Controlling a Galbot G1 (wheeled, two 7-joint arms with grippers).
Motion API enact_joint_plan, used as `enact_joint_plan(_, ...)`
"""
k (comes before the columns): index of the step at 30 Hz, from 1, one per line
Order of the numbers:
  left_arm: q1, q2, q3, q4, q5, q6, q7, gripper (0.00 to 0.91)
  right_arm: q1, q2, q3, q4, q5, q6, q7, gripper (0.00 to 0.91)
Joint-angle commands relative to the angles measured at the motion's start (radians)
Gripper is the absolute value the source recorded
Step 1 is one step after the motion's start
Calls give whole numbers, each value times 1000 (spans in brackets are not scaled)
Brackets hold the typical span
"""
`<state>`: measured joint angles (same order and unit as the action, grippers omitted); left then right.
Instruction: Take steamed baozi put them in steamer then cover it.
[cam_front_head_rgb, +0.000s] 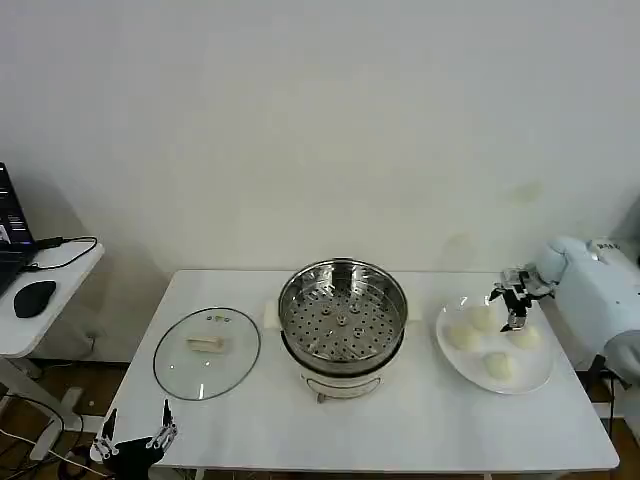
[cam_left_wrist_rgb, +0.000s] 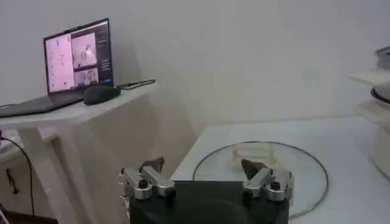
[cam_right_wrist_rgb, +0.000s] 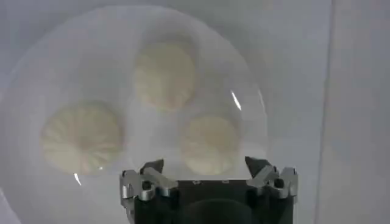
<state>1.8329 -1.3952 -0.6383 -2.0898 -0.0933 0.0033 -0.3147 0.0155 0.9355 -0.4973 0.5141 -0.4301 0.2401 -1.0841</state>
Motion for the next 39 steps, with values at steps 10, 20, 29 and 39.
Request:
enact_joint_plan(10,7,-3,2,2,0,-17,2,907,5,72,41,-98,-68,16,20,796)
enact_joint_plan(20,8,-6,6,1,-1,-23,3,907,0,89,52,-119,-90,21,26,685)
enact_joint_plan(29,13,-7,6,-6,-3,-31,2,907,4,87,57,-128,-101,25,37,645)
enact_joint_plan(39,25,-11,6,-17,-4,-40,1,907,2,86,61,-127,-101,30,47,514)
